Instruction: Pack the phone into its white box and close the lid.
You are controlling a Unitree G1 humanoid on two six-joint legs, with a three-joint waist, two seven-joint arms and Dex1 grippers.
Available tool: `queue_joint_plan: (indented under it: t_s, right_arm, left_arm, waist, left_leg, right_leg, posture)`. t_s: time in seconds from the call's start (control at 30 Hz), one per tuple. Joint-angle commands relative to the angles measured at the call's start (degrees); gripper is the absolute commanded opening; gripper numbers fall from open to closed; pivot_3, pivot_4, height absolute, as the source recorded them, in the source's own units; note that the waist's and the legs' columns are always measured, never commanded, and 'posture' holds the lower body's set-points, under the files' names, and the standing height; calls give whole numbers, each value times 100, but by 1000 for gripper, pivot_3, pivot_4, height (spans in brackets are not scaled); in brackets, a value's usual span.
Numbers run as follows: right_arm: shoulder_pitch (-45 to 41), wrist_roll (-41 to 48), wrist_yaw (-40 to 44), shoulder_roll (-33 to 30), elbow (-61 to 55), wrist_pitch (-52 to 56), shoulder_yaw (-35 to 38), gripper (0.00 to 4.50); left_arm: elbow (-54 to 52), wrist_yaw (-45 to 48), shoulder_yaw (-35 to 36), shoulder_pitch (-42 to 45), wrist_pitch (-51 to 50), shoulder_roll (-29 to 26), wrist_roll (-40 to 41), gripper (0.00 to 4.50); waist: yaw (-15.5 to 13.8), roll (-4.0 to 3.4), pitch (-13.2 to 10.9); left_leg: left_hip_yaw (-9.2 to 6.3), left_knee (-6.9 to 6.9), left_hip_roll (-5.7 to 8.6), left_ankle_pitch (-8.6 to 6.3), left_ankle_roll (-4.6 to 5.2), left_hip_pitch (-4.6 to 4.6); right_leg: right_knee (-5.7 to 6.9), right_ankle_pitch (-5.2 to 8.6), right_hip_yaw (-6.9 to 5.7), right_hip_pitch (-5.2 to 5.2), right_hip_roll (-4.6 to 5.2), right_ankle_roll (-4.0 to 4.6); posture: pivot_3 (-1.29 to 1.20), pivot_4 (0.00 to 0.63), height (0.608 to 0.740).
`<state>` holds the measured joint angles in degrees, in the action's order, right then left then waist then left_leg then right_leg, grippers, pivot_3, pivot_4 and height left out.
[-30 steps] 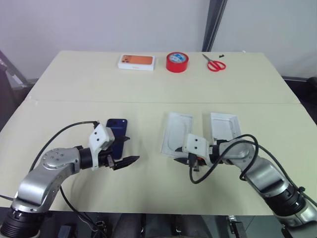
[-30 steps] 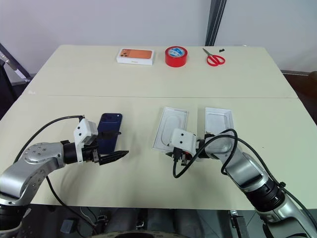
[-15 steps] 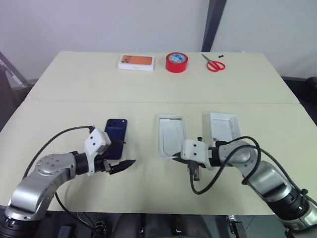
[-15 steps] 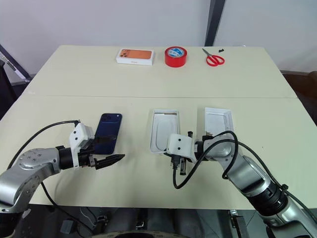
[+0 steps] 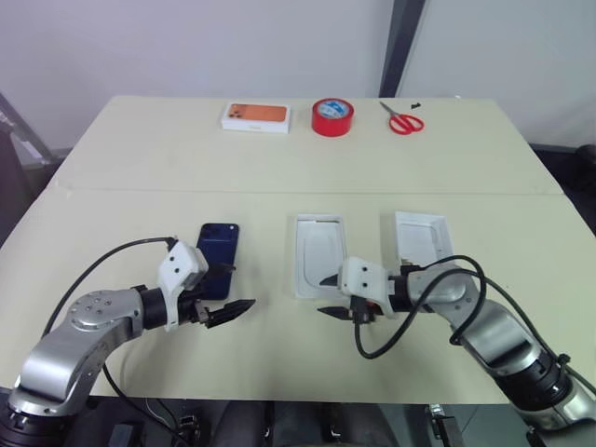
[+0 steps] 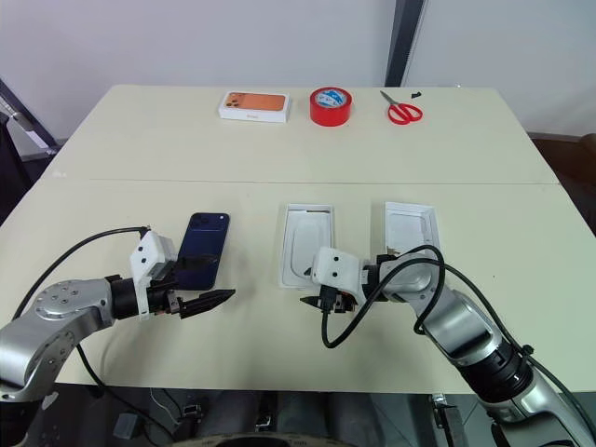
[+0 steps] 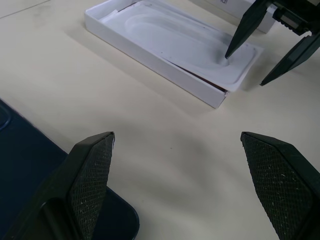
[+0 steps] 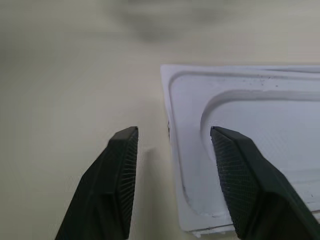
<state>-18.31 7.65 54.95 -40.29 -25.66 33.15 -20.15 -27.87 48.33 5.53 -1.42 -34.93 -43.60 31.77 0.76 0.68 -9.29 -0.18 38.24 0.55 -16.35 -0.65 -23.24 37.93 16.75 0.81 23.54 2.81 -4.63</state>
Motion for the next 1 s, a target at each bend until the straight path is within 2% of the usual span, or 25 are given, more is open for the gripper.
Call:
queue_joint_plan:
  t_s: [0.03,0.1,0.2,0.4,0.57,1.0]
  right_arm:
    - [8,198,11,16,-209,53,199,2302]
    - [28,297,24,11,-216,93,252,1689]
    - [43,504,51,27,-273,188,340,122]
    - [21,701,147,-41,-355,338,326,47]
    - [35,472,-15,-60,-268,303,182,47]
    - [-263,160,-415,321,452,223,57,47]
  left_arm:
    - [-122,-13,111,83,19,-11,72,4255]
    - [-119,-20,113,86,20,-2,78,4255]
    - [-114,-28,110,92,14,6,90,4255]
    - [-59,-34,96,164,-12,27,109,4255]
    - [-168,-75,92,91,-34,63,116,4255]
    - [-277,-192,13,67,-74,153,116,4255]
  waist:
    - [0,0,0]
    - [0,0,0]
    - [0,0,0]
    - [-1,0,0]
    - [2,0,0]
    - [-1,0,0]
  left_leg:
    - [0,0,0,0,0,0]
    - [0,0,0,0,0,0]
    - [0,0,0,0,0,0]
    - [0,0,0,0,0,0]
    - [0,0,0,0,0,0]
    - [0,0,0,0,0,0]
  right_leg:
    - [0,0,0,0,0,0]
    - [0,0,0,0,0,0]
    - [0,0,0,0,0,0]
    - [0,0,0,0,0,0]
    - [0,0,0,0,0,0]
    - [1,0,0,0,0,0]
  posture:
    - [0,150,729]
    - [0,150,729]
    - [0,150,729]
    - [0,150,729]
    - [0,150,729]
    - [0,150,729]
